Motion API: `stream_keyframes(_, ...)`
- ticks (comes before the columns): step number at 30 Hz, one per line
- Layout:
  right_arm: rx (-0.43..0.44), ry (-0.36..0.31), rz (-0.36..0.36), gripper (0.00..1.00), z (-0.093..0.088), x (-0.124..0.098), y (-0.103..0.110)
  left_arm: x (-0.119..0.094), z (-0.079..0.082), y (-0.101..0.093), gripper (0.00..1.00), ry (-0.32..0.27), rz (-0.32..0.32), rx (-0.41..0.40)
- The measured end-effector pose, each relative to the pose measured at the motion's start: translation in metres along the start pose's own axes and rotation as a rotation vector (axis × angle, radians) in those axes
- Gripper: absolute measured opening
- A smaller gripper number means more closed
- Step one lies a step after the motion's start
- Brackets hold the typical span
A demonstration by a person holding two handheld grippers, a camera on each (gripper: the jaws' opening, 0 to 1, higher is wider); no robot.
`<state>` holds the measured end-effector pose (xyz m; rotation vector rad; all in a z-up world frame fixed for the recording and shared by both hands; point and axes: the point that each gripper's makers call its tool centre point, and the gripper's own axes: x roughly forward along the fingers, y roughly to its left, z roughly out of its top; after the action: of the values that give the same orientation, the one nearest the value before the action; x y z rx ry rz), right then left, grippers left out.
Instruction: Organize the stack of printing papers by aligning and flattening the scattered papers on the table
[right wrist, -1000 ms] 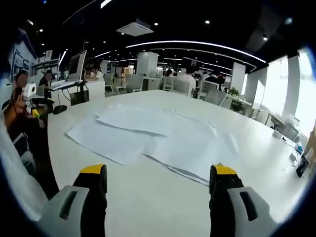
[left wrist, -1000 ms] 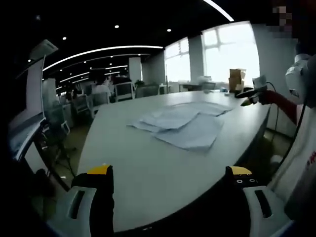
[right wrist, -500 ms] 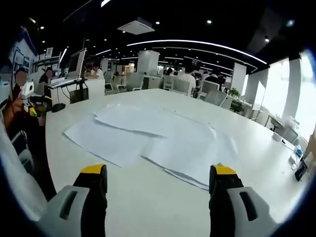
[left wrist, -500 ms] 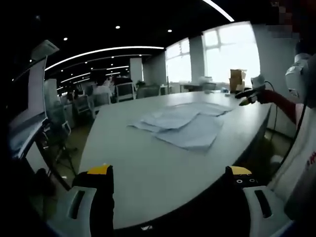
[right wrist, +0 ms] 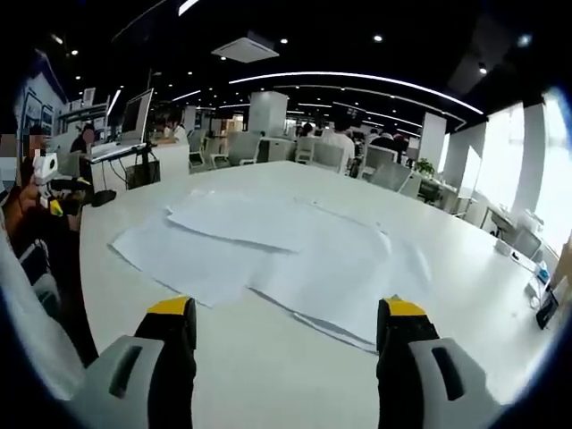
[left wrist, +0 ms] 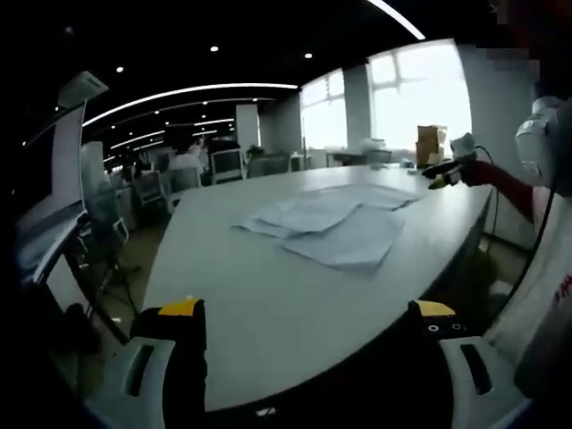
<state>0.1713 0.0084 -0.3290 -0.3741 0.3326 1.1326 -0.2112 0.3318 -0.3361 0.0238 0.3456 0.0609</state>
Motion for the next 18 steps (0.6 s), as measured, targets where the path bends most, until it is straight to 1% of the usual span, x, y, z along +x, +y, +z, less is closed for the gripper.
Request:
stream_keyframes(9,0.005,-0.001,0.002,0.78,0.0003,0.0049,-0.0014,-0.0003,0.0027,-0.0008,0.96,-0.007,-0.001,0.0)
stream_keyframes(18,0.005,0.005,0.002,0.78,0.001,0.0094,-0.0042,-0.0008,0.0014,-0.0003,0.96,-0.003,0.004,-0.002)
